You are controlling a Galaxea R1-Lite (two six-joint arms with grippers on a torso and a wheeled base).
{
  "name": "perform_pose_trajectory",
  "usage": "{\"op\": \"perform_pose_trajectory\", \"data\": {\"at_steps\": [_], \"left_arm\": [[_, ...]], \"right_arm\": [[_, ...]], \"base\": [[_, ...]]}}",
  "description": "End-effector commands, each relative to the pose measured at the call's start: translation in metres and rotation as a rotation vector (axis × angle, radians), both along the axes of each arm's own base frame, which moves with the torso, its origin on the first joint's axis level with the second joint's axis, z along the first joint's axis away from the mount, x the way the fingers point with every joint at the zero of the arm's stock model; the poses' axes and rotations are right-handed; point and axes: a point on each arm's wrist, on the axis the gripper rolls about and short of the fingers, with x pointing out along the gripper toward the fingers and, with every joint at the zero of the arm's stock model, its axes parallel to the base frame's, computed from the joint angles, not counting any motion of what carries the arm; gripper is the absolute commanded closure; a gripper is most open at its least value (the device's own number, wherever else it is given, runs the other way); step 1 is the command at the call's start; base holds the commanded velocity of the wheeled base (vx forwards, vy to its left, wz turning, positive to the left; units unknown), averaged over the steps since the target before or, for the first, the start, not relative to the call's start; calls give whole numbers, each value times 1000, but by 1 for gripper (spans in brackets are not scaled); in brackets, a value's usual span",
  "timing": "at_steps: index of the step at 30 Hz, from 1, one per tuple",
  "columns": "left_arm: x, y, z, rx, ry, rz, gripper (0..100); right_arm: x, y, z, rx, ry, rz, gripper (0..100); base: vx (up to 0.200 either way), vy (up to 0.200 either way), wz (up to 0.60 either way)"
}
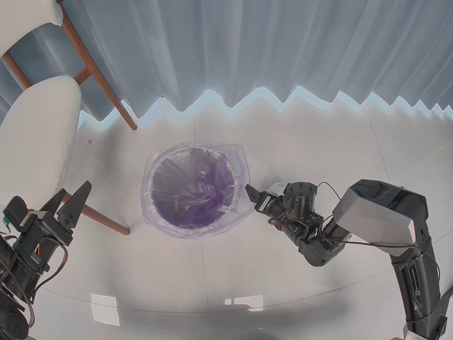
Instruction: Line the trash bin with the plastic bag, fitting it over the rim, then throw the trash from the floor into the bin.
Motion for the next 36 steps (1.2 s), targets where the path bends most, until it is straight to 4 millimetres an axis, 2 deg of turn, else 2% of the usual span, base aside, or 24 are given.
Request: {"op": "perform_pose_trajectory", "data": {"at_steps": [1, 2, 6, 10, 13, 17, 18, 21, 31, 36], "left_arm": [[0, 1, 0, 0, 2, 8, 0], [0, 1, -1, 1, 3, 9, 0], [0, 2, -1, 2, 8, 11, 0], [0, 2, -2, 1, 14, 17, 0], [1, 3, -3, 2, 20, 23, 0], [1, 4, -4, 4, 24, 26, 0], [1, 3, -5, 4, 27, 24, 0], [1, 3, -5, 5, 32, 24, 0], [1, 3, -6, 8, 38, 25, 0], [0, 4, -7, 11, 42, 25, 0]], "right_arm": [[10, -6, -26, -13, 42, -24, 0], [11, -6, -26, -12, 43, -24, 100], [10, -3, -29, -12, 47, -18, 100], [9, 3, -41, -21, 64, -5, 100], [10, 5, -42, -20, 59, -5, 100], [13, 6, -53, -28, 72, -3, 100], [15, 7, -62, -37, 77, -10, 100], [19, 8, -73, -52, 82, -27, 100], [44, 18, -77, -74, 103, -52, 100], [46, 27, -78, -100, 126, -41, 100]], "base": [[0, 0, 0], [0, 0, 0], [0, 0, 0], [0, 0, 0], [0, 0, 0], [0, 0, 0], [0, 0, 0], [0, 0, 0], [0, 0, 0], [0, 0, 0]]}}
